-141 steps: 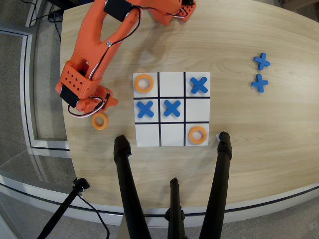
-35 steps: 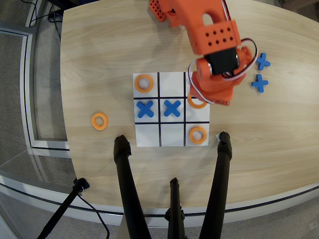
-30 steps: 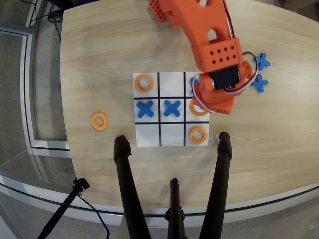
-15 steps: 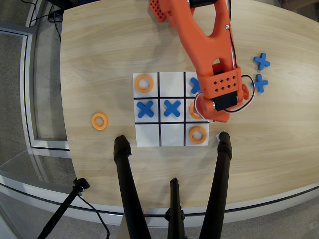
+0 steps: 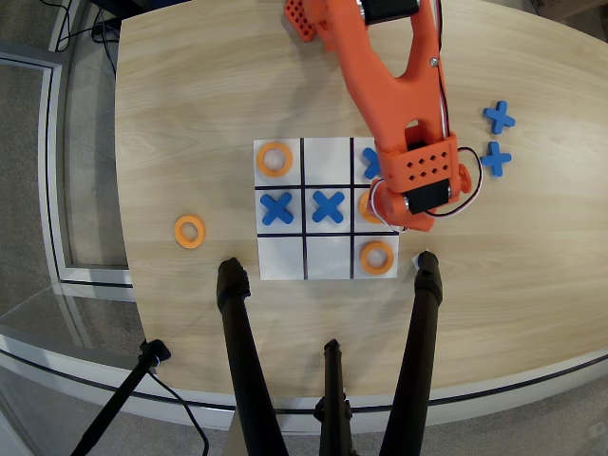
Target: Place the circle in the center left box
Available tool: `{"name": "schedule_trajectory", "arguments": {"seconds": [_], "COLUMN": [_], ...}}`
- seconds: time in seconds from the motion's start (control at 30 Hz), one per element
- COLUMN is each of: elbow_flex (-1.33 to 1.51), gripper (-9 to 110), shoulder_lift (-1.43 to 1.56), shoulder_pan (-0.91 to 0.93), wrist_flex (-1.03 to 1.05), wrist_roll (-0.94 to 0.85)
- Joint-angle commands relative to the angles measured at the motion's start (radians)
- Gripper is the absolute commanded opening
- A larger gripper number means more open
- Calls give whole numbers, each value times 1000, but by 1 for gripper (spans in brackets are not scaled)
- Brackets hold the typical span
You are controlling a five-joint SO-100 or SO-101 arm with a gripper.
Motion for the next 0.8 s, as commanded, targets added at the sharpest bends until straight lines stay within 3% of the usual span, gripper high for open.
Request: {"name": "schedule_trajectory", "arguments": {"seconds": [0.0,0.47,0.77], "elbow_flex": [-46,-63,-137], "gripper": [0,6,11], "shoulder_lift": [-11,8,158], "shoulder_pan": [2,3,9], "wrist_flex": [-12,41,206], "wrist_roll": [6,-3,-9]}}
